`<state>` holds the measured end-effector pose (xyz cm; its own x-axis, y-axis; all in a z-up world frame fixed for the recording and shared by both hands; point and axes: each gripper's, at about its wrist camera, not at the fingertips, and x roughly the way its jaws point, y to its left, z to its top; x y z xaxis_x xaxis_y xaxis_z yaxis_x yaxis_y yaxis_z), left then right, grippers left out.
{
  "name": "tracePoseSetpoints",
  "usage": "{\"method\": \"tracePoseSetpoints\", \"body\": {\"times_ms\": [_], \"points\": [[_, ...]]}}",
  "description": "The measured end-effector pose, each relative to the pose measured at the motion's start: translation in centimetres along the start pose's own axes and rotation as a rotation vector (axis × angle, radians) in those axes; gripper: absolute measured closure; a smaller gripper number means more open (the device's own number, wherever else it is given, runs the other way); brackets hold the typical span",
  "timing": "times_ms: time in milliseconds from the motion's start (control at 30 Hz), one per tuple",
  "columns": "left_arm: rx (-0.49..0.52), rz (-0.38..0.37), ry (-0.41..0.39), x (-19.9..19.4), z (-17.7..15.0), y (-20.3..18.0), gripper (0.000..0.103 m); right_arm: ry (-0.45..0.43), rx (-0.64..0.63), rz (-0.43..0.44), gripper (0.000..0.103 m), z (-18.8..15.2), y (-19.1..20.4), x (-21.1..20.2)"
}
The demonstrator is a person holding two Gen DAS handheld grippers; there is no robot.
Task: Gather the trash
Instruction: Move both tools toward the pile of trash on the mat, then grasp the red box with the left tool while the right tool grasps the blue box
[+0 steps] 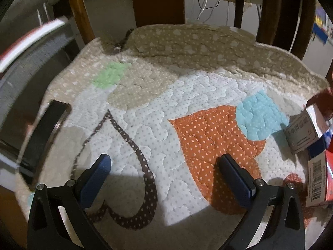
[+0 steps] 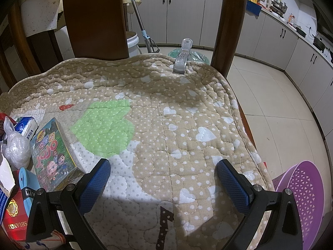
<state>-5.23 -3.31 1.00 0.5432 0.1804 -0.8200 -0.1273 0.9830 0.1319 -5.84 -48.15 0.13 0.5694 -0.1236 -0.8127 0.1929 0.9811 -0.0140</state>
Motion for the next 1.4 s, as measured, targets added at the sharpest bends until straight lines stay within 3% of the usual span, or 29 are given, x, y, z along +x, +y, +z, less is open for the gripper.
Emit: {"method": "tracePoseSetpoints", "body": {"times_ms": [67, 167, 333, 533, 767, 933, 1133, 1400], "points": [[0.030, 0.003, 0.020, -0.7, -0.1, -0.6, 0.000, 0.000, 0.000, 0.000, 0.000, 0.0, 0.0, 0.0], [0.029, -0.089, 0.048, -2.8, -0.9, -1.0, 0.000, 0.000, 0.001, 0.000, 0.000, 0.0, -0.3, 0.1], [0.029, -0.164, 0.006, -7.1, -2.3, -2.1, 0.000, 0.000, 0.000, -0.002, 0.000, -0.1, -0.6, 0.2], [0.050, -0.184, -0.060, -10.9, -2.7, -2.8, 0.000, 0.005, 0.009, 0.009, 0.000, 0.0, -0.7, -0.2], [0.138, -0.218, -0.110, -13.4, -3.4, -3.8, 0.000, 0.097, -0.012, 0.063, 0.000, -1.8, -0.9, -1.5], [0.190, -0.267, -0.095, -14.6, -4.4, -4.6, 0.000, 0.121, -0.025, 0.102, 0.000, -4.4, -0.9, -3.7], [0.182, -0.313, -0.043, -15.4, -5.5, -5.1, 0.000, 0.130, 0.008, 0.095, 0.000, -7.5, -0.7, -6.4], [0.232, -0.300, -0.081, -17.2, -6.3, -6.6, 0.000, 0.099, 0.151, 0.200, 0.002, -9.6, -0.2, -10.5]]}}
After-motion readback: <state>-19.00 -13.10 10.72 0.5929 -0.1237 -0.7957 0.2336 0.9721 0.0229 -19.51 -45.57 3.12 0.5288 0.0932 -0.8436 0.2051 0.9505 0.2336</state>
